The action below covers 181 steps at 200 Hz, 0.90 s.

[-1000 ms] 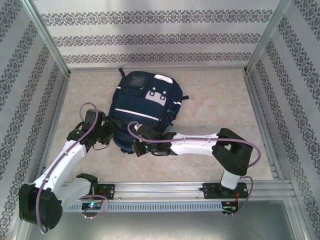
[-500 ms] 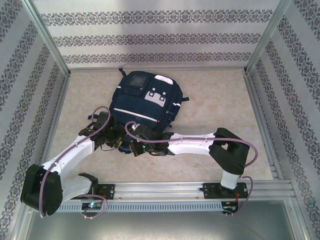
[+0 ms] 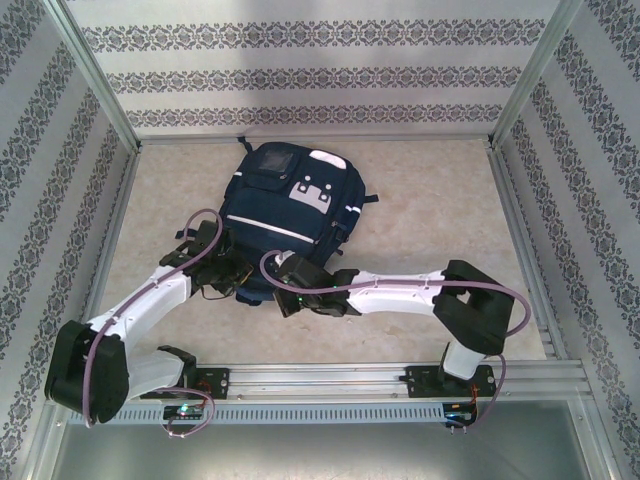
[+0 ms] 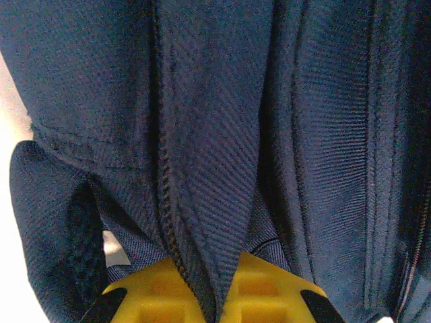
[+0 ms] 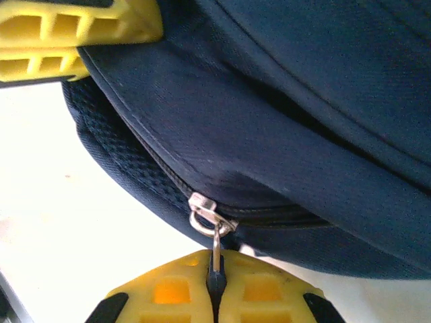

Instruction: Pack the student bag

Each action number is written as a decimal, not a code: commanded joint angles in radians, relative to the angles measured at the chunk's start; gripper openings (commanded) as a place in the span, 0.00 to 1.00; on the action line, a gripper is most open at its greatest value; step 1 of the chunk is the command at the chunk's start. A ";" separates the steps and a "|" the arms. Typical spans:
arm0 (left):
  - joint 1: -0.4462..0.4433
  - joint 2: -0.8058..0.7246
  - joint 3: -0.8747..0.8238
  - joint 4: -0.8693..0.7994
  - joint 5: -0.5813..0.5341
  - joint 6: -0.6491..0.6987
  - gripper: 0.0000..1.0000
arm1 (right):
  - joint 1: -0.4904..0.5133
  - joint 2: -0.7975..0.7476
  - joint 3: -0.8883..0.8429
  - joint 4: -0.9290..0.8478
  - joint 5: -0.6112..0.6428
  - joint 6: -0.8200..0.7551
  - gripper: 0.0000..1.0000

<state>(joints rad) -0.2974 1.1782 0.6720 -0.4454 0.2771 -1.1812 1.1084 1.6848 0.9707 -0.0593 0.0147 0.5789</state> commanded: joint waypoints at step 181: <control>0.060 -0.070 0.027 -0.039 -0.060 0.073 0.01 | -0.385 -0.095 -0.233 0.030 -0.023 -0.049 0.00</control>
<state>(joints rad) -0.2661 1.1282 0.6720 -0.4603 0.2806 -1.1450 0.7650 1.5661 0.7486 -0.0315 -0.0196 0.5240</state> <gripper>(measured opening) 0.067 0.077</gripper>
